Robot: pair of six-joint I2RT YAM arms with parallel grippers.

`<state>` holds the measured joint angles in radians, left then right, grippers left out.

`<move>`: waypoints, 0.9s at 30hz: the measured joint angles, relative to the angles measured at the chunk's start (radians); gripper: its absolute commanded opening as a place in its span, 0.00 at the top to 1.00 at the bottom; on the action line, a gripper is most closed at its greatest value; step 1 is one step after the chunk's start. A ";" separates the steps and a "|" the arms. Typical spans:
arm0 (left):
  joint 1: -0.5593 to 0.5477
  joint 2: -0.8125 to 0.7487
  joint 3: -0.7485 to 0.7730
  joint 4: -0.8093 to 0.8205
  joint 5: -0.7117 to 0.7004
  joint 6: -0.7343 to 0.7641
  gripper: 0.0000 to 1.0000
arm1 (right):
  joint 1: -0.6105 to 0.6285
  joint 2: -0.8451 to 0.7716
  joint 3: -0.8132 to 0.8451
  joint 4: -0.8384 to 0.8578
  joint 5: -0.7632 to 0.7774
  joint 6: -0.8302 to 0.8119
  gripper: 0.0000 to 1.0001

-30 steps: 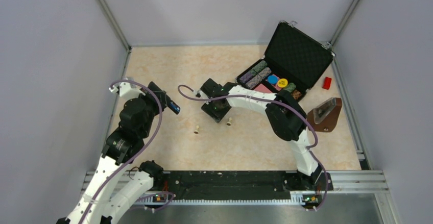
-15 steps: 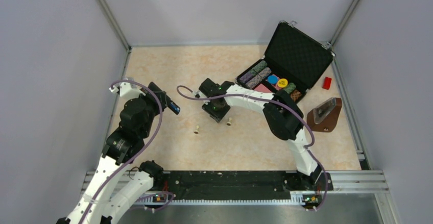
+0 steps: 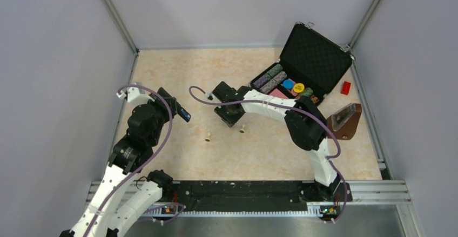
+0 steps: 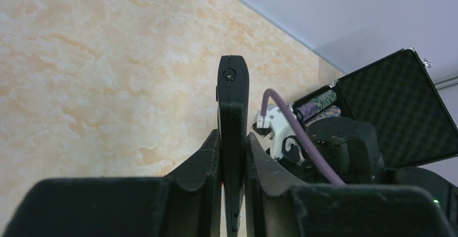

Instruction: Load the batteries into the remote control

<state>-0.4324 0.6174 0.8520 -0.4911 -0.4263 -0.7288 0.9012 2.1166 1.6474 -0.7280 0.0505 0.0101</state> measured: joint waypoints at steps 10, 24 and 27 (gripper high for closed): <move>0.000 0.001 -0.034 0.017 0.037 -0.003 1.00 | 0.000 -0.134 -0.061 0.034 0.013 0.032 0.68; 0.002 0.119 -0.209 0.342 0.340 0.006 1.00 | -0.001 -0.468 -0.277 0.073 -0.034 0.077 0.68; 0.002 0.158 -0.251 0.482 0.466 0.029 1.00 | -0.001 -0.549 -0.315 0.080 -0.068 0.082 0.68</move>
<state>-0.4305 0.7757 0.6014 -0.0090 0.0399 -0.6998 0.9001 1.5673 1.3327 -0.6476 -0.0170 0.0925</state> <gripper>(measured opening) 0.198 0.383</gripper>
